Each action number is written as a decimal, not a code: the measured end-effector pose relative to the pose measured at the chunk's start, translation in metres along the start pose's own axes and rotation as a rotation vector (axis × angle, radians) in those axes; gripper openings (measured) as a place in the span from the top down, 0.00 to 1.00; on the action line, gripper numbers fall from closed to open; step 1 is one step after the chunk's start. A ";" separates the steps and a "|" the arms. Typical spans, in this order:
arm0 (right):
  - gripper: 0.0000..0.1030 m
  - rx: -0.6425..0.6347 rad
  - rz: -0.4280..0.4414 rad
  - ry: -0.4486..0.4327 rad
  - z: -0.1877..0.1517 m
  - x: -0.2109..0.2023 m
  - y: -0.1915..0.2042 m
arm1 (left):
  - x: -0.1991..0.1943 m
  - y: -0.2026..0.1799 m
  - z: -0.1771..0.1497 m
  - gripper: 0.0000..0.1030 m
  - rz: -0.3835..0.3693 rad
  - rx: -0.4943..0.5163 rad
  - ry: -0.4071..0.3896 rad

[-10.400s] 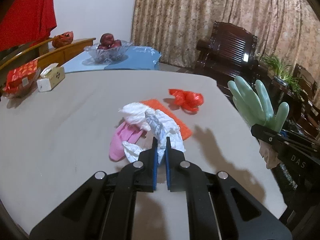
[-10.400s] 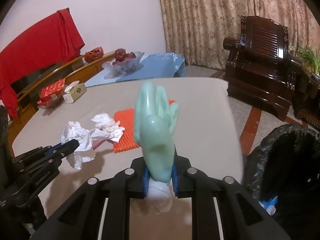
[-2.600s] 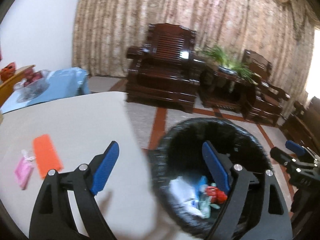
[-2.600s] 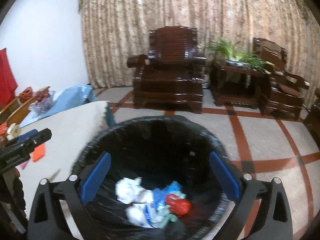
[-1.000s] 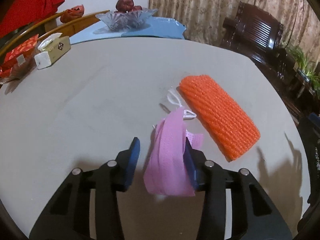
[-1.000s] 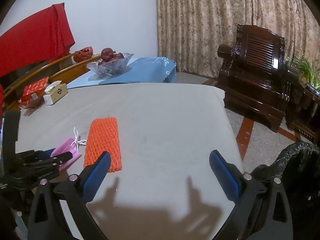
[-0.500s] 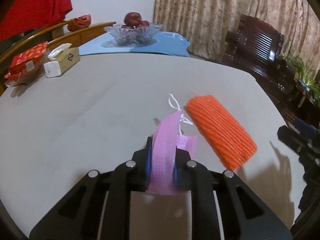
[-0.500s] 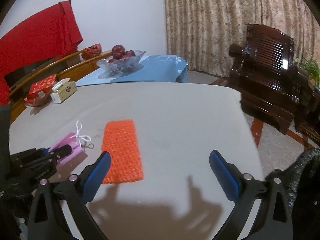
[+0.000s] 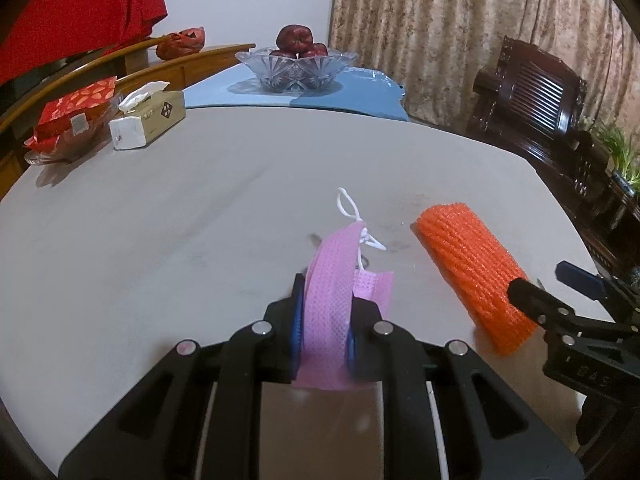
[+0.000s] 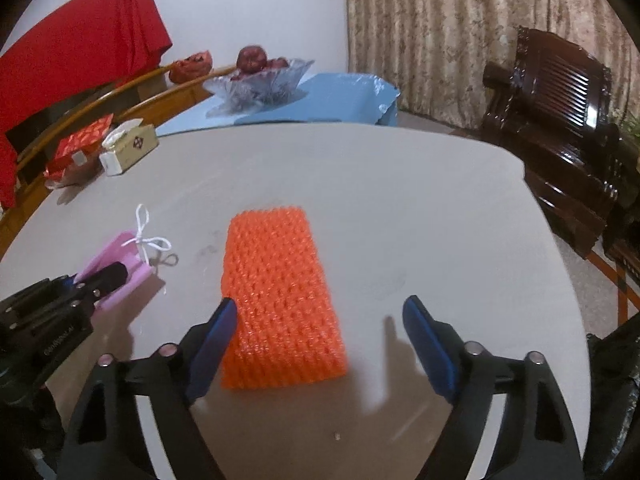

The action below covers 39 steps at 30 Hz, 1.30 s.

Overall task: Collect trash
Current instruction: 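Grasp the pink face mask with the left tool while the right tool grasps the orange foam net, then carry the mask and foam net over the bin and open both tools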

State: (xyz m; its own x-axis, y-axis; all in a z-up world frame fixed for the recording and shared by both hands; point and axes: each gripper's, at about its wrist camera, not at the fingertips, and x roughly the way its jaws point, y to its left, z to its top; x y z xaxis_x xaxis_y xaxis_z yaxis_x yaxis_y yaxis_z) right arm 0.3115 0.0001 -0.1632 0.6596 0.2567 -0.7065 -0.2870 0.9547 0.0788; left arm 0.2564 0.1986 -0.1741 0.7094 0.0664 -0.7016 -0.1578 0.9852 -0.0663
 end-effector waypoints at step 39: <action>0.87 0.084 0.008 -0.163 -0.009 -0.129 -0.064 | -0.082 -0.102 0.004 0.84 -0.183 0.111 -0.088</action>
State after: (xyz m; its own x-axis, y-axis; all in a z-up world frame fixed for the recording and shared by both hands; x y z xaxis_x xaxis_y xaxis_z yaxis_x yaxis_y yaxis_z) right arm 0.2390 -0.0956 -0.0834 0.7634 0.2792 -0.5824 -0.2383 0.9599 0.1477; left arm 0.2169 0.0937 -0.1069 0.7770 -0.1060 -0.6205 0.0520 0.9932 -0.1045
